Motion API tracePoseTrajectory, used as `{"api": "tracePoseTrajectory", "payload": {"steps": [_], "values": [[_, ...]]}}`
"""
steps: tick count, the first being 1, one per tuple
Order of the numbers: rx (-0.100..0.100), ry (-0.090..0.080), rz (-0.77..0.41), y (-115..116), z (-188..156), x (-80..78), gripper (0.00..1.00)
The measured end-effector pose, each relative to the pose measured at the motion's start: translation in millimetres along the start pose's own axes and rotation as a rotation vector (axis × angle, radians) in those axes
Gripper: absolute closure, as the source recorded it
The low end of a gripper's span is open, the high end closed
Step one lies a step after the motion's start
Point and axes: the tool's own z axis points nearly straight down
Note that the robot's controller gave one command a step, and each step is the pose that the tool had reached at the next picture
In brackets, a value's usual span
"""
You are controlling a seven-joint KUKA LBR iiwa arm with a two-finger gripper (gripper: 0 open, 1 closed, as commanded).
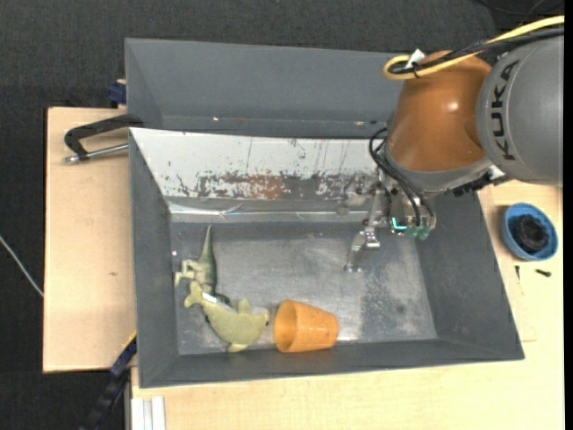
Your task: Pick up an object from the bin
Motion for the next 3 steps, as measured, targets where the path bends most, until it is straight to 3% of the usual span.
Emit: {"api": "tracePoseTrajectory", "payload": {"steps": [1, 2, 3], "values": [[0.000, -0.002, -0.296, 59.9, 12.6, 81.2, 0.00], [0.002, -0.007, -0.529, 78.0, 93.7, 75.3, 0.00], [0.001, -0.013, -0.675, 143.8, 93.6, 75.5, 0.00]]}}
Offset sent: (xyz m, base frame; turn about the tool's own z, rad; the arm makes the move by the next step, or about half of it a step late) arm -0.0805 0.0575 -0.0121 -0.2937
